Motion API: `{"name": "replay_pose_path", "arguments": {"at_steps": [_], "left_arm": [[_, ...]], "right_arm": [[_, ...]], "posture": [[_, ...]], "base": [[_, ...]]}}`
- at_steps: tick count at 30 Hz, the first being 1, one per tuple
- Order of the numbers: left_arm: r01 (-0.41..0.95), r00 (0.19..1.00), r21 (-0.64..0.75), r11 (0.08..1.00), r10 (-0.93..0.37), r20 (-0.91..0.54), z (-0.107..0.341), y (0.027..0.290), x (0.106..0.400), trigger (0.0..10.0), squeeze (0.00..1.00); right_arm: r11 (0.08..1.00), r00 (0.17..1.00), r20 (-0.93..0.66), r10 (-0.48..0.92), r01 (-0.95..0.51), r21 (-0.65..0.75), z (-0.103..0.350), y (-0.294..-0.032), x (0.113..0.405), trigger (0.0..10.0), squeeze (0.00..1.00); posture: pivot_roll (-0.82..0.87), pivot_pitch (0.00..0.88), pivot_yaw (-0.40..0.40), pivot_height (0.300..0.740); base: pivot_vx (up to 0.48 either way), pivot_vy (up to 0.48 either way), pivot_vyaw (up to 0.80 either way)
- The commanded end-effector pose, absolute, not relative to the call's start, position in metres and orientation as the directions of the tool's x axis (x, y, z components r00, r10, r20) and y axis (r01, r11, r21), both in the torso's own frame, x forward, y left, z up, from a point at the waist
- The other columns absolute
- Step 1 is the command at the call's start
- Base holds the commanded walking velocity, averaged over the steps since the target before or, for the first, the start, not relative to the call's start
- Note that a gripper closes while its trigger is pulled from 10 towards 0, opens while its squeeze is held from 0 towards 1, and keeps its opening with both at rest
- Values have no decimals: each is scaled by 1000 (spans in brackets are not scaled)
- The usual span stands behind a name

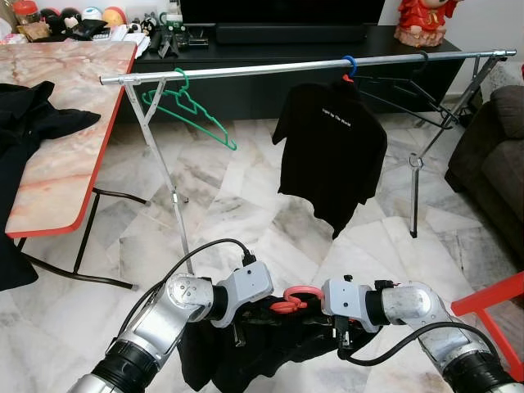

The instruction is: Hang hanger

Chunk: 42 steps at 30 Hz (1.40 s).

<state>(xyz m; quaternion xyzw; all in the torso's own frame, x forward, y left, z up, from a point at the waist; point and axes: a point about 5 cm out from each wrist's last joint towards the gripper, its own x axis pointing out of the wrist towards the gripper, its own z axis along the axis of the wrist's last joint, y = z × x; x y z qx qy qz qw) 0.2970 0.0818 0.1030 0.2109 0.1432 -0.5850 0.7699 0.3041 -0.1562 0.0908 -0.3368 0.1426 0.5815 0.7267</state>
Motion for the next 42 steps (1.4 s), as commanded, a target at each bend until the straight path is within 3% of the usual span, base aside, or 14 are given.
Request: {"name": "replay_pose_path", "arguments": {"at_steps": [1,3,4,11,22,30,32,33,34,35,36,37,41,42], "left_arm": [[962,274,115,249,-851,-448,99,82,295,0,0],[962,273,114,249,-852,-447,99,82,294,0,0],[962,273,114,249,-851,-447,99,82,294,0,0],[958,285,125,257,-833,-475,94,87,295,0,0],[943,330,143,301,-790,-516,80,99,292,0,0],[909,409,132,396,-779,-475,73,108,290,0,0],[901,424,133,412,-774,-470,71,110,289,0,0],[890,445,135,435,-764,-467,69,112,289,0,0],[890,445,135,435,-764,-467,69,112,289,0,0],[885,454,136,445,-760,-465,68,113,288,0,0],[879,465,138,457,-756,-461,66,114,288,0,0],[863,494,147,484,-745,-449,65,115,288,0,0],[759,641,197,621,-657,-398,63,121,294,0,0],[700,703,193,688,-615,-357,64,125,296,10000,0]], "right_arm": [[163,338,-530,778,-923,-349,104,-154,313,6941,345],[166,333,-535,777,-927,-337,103,-155,313,6941,345],[176,331,-536,776,-931,-320,102,-156,313,10000,1000],[46,147,-615,775,-983,-176,93,-161,295,10000,1000],[-57,-3,-698,717,-997,-54,87,-175,277,10000,1000],[168,303,-610,732,-948,-270,111,-188,305,10000,1000],[262,409,-550,728,-907,-329,123,-194,314,10000,1000],[397,545,-457,703,-834,-384,137,-202,326,10000,1000],[397,545,-457,703,-834,-384,137,-202,326,10000,1000],[453,594,-420,686,-800,-393,141,-206,329,10000,898],[508,647,-376,664,-759,-407,145,-210,332,10000,369],[578,697,-324,640,-714,-395,146,-214,333,10000,0],[785,844,-224,486,-535,-313,131,-227,332,10000,0],[894,914,-234,332,-384,-231,108,-238,329,10000,0]], "posture": [[-33,138,-39,740],[-33,134,-40,740],[-33,134,-40,740],[-37,122,-34,740],[-42,102,-32,740],[-46,89,-27,740],[-50,85,-25,740],[-50,85,-25,740],[-50,85,-25,740],[-50,85,-25,740],[-55,80,-23,740],[-56,76,-20,740],[-58,68,-19,740],[-58,66,-19,740]], "base": [[0,0,0],[0,0,0],[0,0,0],[0,0,0],[0,0,0],[0,0,0],[0,0,0],[0,0,0],[0,0,0],[0,0,0],[0,0,0],[0,0,0],[0,0,0],[0,0,0]]}}
